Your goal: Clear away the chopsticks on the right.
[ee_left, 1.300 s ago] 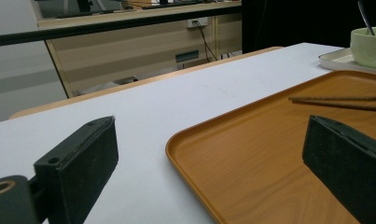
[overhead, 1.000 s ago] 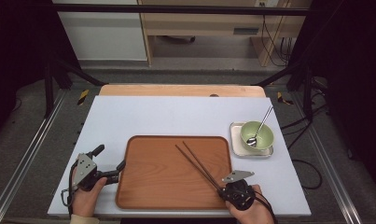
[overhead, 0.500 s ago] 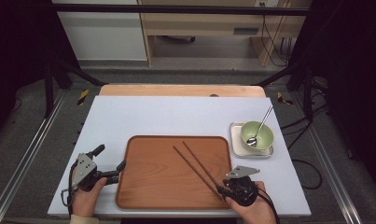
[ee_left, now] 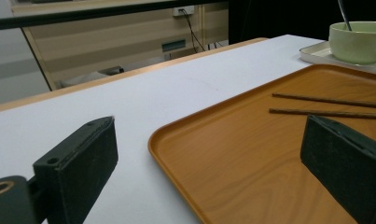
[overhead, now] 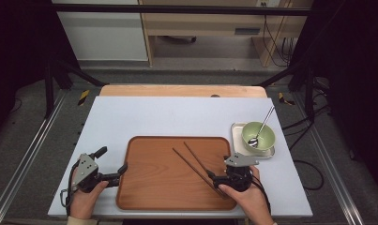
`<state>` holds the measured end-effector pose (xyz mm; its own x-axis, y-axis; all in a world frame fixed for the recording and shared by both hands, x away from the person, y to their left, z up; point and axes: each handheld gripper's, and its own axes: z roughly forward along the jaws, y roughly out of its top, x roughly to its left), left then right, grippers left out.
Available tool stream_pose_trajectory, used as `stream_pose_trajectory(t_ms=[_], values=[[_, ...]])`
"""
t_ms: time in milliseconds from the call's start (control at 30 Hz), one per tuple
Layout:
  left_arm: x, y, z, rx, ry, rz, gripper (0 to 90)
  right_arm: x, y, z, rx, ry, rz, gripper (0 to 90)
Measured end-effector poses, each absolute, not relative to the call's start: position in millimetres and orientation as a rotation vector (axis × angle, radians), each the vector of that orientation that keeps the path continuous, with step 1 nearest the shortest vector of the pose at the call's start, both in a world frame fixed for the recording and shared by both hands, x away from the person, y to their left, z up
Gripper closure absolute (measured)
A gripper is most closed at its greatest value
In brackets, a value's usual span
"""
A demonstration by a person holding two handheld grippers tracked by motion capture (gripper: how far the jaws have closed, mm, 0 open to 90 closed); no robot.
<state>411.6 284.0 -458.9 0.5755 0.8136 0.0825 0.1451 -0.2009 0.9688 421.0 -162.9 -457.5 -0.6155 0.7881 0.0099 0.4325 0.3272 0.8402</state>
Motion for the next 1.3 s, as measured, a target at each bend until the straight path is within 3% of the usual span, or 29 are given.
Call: stream_pose_trajectory(t_ms=[33, 300, 500, 667, 700, 900, 1033, 1300], values=[[410.0, 280.0, -455.8, 1.690, 0.825, 0.725, 3.7, 421.5, -164.3, -459.0, 1.050, 2.178, 1.229, 10.1], [401.7, 251.4, -440.2, 1.775, 0.789, 0.689, 9.8, 408.8, -185.0, -453.3, 1.050, 2.145, 1.209, 7.2], [399.1, 213.4, -441.5, 1.879, 0.724, 0.538, 11.3, 402.4, -194.8, -447.4, 1.056, 2.108, 1.181, 9.2], [401.3, 184.9, -438.5, 1.951, 0.669, 0.514, 16.4, 399.4, -199.0, -444.8, 1.059, 2.077, 1.157, 8.8], [404.1, 173.2, -436.3, 1.984, 0.645, 0.510, 22.7, 399.9, -200.6, -444.4, 1.064, 2.047, 1.148, 8.2], [413.9, 151.5, -435.6, 2.065, 0.607, 0.474, 30.4, 397.6, -204.1, -444.2, 1.065, 2.002, 1.139, 7.1], [423.4, 136.5, -437.7, 2.104, 0.607, 0.450, 47.8, 402.1, -212.5, -447.5, 1.135, 1.962, 1.134, 9.1], [436.6, 114.7, -434.7, 2.179, 0.594, 0.446, 72.0, 401.0, -224.5, -443.8, 1.170, 1.916, 1.172, 9.5]])
